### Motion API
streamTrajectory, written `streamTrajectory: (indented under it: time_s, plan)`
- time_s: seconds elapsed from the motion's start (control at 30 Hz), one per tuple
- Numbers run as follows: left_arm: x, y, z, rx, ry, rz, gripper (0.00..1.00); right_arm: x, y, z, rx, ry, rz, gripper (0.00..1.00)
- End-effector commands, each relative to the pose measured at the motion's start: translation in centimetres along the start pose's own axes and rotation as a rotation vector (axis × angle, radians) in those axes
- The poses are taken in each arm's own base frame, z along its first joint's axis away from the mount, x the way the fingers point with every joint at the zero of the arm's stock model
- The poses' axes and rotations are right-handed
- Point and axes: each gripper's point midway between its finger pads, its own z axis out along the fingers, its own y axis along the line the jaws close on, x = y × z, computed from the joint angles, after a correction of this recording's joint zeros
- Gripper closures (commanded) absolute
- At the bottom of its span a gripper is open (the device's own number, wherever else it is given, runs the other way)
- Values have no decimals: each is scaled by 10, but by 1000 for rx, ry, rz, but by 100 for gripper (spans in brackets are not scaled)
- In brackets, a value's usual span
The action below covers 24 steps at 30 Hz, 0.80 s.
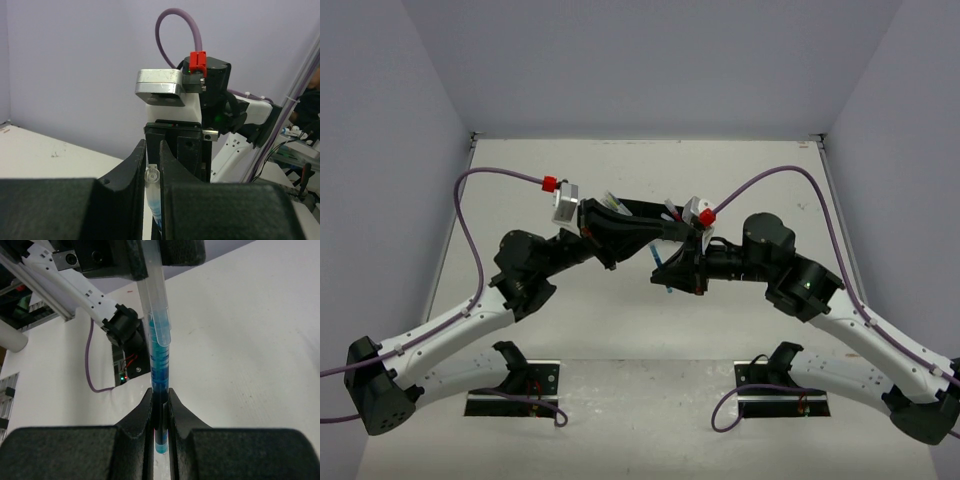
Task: Sort the stationery into containers
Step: Close the pen cap on the pen.
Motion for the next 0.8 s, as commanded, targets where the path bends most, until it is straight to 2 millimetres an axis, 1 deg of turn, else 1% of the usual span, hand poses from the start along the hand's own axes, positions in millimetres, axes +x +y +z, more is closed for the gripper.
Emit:
streamTrajectory:
  time_s: [0.0, 0.07, 0.1, 0.13, 0.2, 0.3, 0.4, 0.47, 0.5, 0.53, 0.6, 0.63, 0.67, 0.7, 0.77]
  plan:
    - [97, 24, -23, -100, 314, -204, 100, -127, 12, -31, 104, -397, -187, 100]
    - [107, 28, -27, -129, 328, -226, 100, -138, 13, -38, 118, -447, -168, 100]
    - [110, 29, -28, -141, 327, -235, 100, -147, 17, -42, 107, -494, -179, 100]
    - [115, 28, -30, -140, 334, -240, 100, -147, 18, -43, 104, -497, -180, 100]
    - [128, 30, -34, -164, 340, -272, 100, -166, 28, -50, 78, -559, -189, 100]
    - [149, 24, -35, -166, 378, -303, 100, -179, 30, -49, 74, -579, -194, 100]
    - [174, 13, -33, -162, 427, -331, 100, -202, 37, -52, 56, -608, -210, 100]
    - [182, 10, -36, -169, 435, -337, 100, -206, 38, -53, 55, -614, -206, 100]
    - [181, 11, -36, -180, 422, -340, 100, -202, 38, -49, 40, -597, -209, 100]
    - [178, 13, -37, -193, 411, -339, 100, -191, 38, -42, 16, -563, -215, 100]
    - [158, 17, -31, -223, 366, -291, 100, -165, 30, -29, -3, -500, -200, 100]
    - [147, 19, -29, -246, 357, -261, 100, -156, 29, -26, -13, -485, -191, 100]
    - [141, 20, -26, -251, 357, -240, 100, -140, 24, -23, -9, -466, -171, 100]
    - [133, 21, -23, -263, 359, -216, 100, -133, 23, -25, -8, -469, -163, 100]
    - [129, 27, -23, -306, 386, -177, 100, -125, 22, -28, -6, -485, -150, 100]
